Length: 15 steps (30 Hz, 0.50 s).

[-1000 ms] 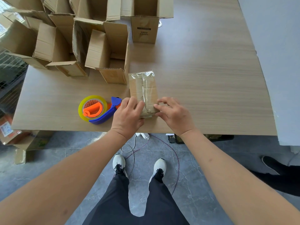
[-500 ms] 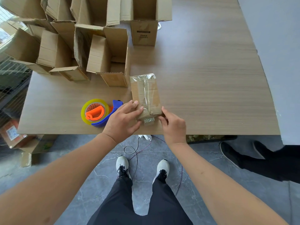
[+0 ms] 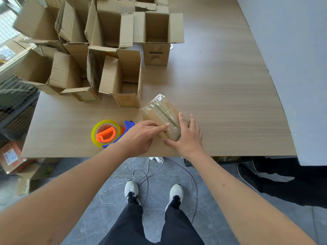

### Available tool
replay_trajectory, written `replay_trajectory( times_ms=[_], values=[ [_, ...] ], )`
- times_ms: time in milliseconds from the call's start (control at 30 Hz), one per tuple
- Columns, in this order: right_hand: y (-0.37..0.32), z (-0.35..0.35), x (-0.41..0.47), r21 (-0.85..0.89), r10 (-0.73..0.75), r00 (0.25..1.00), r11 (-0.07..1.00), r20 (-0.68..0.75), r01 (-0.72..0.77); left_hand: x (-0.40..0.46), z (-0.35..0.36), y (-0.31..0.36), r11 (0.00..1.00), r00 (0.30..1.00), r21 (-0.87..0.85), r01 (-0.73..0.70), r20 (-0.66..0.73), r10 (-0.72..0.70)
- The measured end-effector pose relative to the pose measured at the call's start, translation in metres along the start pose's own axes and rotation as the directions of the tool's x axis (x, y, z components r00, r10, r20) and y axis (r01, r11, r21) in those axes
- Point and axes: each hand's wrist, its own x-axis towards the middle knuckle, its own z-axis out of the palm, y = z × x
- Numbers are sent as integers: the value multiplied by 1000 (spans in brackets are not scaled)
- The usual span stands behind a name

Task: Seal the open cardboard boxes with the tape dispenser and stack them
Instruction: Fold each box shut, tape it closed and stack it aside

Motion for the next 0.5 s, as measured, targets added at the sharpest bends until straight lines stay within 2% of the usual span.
replay_trajectory(
  times_ms=[100, 200, 400, 500],
  values=[
    [0, -5, 9, -156, -62, 997, 986, -34, 56, 10, -8, -2, 1000, 998, 20, -21, -57, 23],
    [0, -13, 15, -232, -71, 997, 970, -16, 65, 21, -17, -10, 998, 995, 50, 41, -88, -37],
    [-8, -28, 26, -347, -100, 995, 934, -27, 84, 29, -24, -30, 979, 987, 164, 124, 85, -139],
    [-11, -28, 28, -384, -192, 979, 910, -63, 153, 21, -24, -30, 977, 991, 179, 115, 46, -125]
  ],
)
